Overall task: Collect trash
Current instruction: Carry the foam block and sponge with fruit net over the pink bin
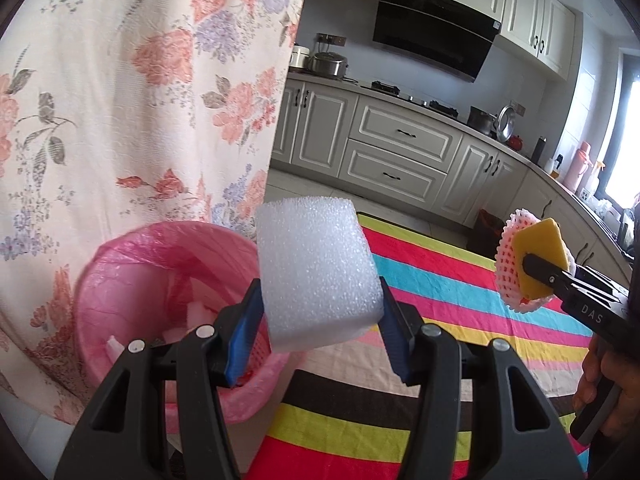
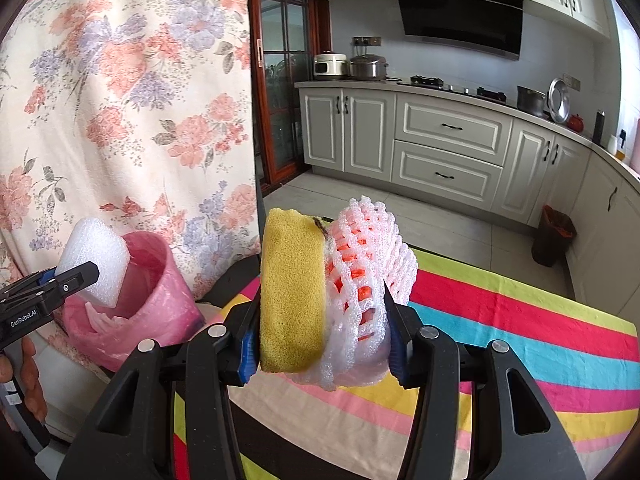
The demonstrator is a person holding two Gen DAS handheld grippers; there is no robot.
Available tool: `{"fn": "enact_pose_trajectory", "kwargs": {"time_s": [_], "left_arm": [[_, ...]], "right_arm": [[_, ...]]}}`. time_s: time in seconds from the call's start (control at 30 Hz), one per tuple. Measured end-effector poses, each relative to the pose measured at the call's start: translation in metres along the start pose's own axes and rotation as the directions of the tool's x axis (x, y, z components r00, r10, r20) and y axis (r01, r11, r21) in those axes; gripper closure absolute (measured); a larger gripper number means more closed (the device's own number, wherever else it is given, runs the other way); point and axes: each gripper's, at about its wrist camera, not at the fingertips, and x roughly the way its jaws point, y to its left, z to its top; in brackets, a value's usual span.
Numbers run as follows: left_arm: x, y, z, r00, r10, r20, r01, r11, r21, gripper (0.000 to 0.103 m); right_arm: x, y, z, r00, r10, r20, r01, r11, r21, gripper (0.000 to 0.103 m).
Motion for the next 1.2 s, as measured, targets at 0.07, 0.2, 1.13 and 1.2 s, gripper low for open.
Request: {"fn": "enact_pose_trajectory", "kwargs": {"time_s": [0.07, 0.2, 1.13, 1.2], "left_arm": [[-0.005, 0.007, 0.001, 1.000, 0.011, 0.007, -0.011, 1.000, -0.007, 0.050], [-0.013, 0.022, 0.004, 0.999, 0.030, 0.020, -0.030, 0.999, -0.023, 0.050], [-0.054, 0.100, 0.013, 0.985, 0.155, 0.075, -0.146, 0.984, -0.104, 0.049], [-0.056, 0.104, 0.015, 0.984, 0.160, 0.078, -0.152, 0.983, -0.107, 0.049]], "right_arm": [[0.000, 0.007, 0.003, 1.000, 0.009, 0.002, -0.009, 1.000, -0.009, 0.054], [0.002, 0.022, 0.009, 1.000, 0.030, 0.005, -0.030, 0.999, -0.030, 0.054], [0.029, 0.137, 0.043, 0.978, 0.207, -0.021, -0.208, 0.965, -0.158, 0.054], [0.033, 0.145, 0.045, 0.975, 0.221, -0.030, -0.222, 0.961, -0.164, 0.054]]}}
